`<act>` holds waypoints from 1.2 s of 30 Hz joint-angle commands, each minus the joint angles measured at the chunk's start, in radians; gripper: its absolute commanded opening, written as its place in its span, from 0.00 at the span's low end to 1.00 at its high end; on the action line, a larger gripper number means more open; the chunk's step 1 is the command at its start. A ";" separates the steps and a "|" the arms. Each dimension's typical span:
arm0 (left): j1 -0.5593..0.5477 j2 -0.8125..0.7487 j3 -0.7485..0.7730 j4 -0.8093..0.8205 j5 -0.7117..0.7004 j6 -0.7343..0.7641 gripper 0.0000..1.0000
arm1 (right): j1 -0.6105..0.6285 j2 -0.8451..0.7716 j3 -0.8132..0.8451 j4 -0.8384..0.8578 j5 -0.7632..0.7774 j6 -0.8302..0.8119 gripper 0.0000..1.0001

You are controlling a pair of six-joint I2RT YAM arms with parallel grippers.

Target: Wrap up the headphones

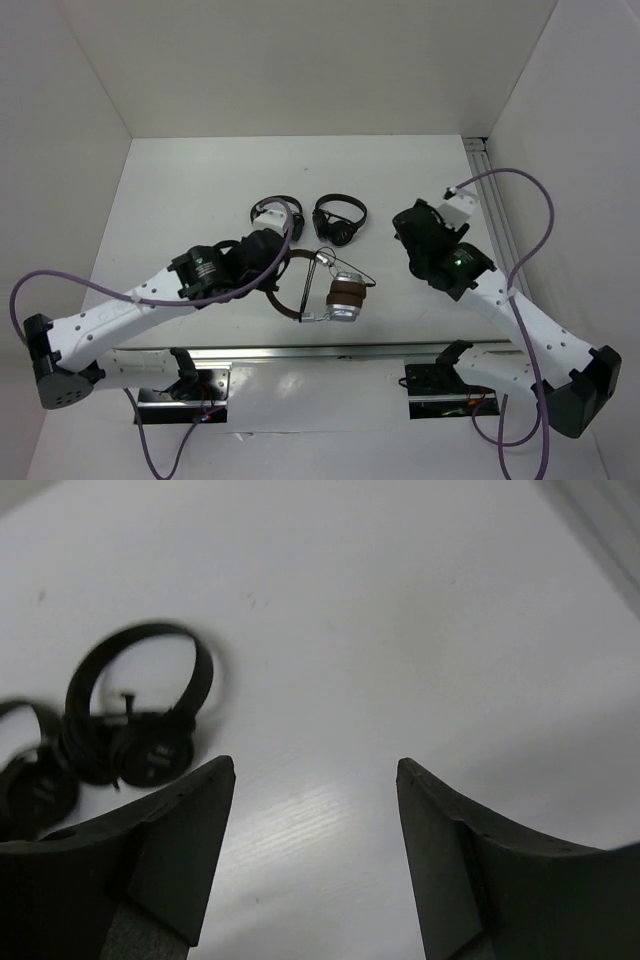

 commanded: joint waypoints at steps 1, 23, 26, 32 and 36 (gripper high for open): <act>0.032 0.069 0.061 0.055 -0.035 -0.045 0.00 | -0.019 -0.013 0.146 -0.346 0.280 0.285 0.73; 0.090 1.043 0.956 0.147 0.231 0.122 0.00 | -0.019 -0.254 0.220 -0.197 0.122 -0.146 0.77; 0.066 1.155 1.094 0.135 0.222 0.146 0.00 | -0.019 -0.295 0.211 -0.197 0.113 -0.146 0.77; 0.086 1.215 1.146 0.182 0.277 0.137 0.00 | -0.019 -0.316 0.198 -0.171 0.104 -0.158 0.77; 0.097 1.206 1.117 0.238 0.300 0.161 0.00 | -0.019 -0.326 0.198 -0.162 0.070 -0.167 0.78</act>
